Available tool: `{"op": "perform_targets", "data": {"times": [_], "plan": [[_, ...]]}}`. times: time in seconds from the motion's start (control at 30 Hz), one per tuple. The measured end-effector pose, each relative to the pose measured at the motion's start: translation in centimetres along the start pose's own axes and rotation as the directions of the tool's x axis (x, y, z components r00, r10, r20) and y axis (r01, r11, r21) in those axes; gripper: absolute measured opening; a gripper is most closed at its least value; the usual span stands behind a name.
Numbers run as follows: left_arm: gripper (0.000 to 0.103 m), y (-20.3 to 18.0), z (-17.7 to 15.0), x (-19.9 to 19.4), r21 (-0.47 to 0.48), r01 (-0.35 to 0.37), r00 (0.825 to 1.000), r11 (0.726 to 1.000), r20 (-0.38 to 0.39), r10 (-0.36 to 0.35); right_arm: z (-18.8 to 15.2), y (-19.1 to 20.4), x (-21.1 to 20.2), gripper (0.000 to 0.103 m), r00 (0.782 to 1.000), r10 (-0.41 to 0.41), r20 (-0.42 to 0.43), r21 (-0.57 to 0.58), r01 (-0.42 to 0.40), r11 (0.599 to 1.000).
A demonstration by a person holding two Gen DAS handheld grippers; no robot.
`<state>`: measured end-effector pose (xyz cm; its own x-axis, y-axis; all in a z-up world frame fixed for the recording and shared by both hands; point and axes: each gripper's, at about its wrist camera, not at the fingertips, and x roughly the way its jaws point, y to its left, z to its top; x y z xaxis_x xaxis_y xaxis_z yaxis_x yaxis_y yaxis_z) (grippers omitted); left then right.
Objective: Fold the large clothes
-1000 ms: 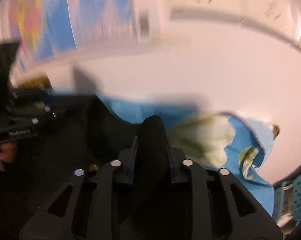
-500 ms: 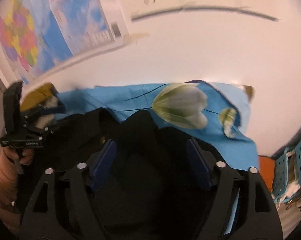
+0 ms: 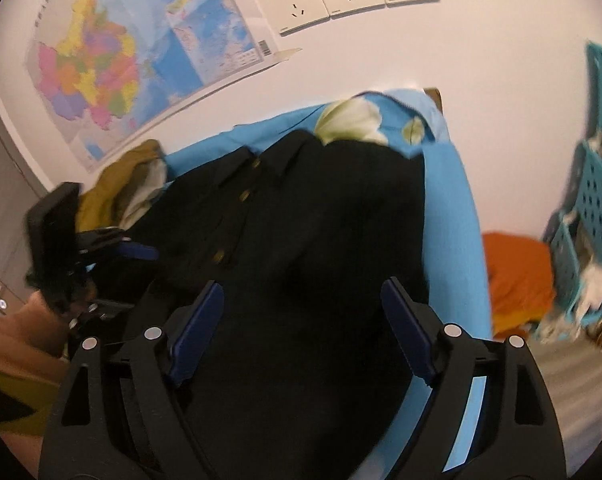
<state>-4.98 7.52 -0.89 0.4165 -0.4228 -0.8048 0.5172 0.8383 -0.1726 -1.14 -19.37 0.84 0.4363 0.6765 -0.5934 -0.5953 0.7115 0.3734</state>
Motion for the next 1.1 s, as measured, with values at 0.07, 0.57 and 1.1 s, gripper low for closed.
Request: {"op": "perform_targets", "data": {"times": [0.07, 0.57, 1.1], "plan": [[0.087, -0.5, -0.8, -0.3, -0.012, 0.006, 1.000, 1.000, -0.003, -0.006, -2.5, -0.1, -1.2, 0.082, 1.000, -0.009, 0.012, 0.037, 0.009, 0.999], [0.096, -7.3, -0.8, -0.8, 0.060, 0.089, 0.996, 0.994, -0.020, -0.087, -7.4, 0.9, -5.2, 0.085, 0.991, -0.013, 0.136, 0.122, -0.004, 0.993], [0.075, -2.2, -1.8, -4.7, -0.035, -0.237, 0.969, 0.971, 0.063, 0.239, -17.3, 6.9, -6.0, 0.074, 0.956, 0.275, 0.101, 0.120, -0.286, 0.951]]}}
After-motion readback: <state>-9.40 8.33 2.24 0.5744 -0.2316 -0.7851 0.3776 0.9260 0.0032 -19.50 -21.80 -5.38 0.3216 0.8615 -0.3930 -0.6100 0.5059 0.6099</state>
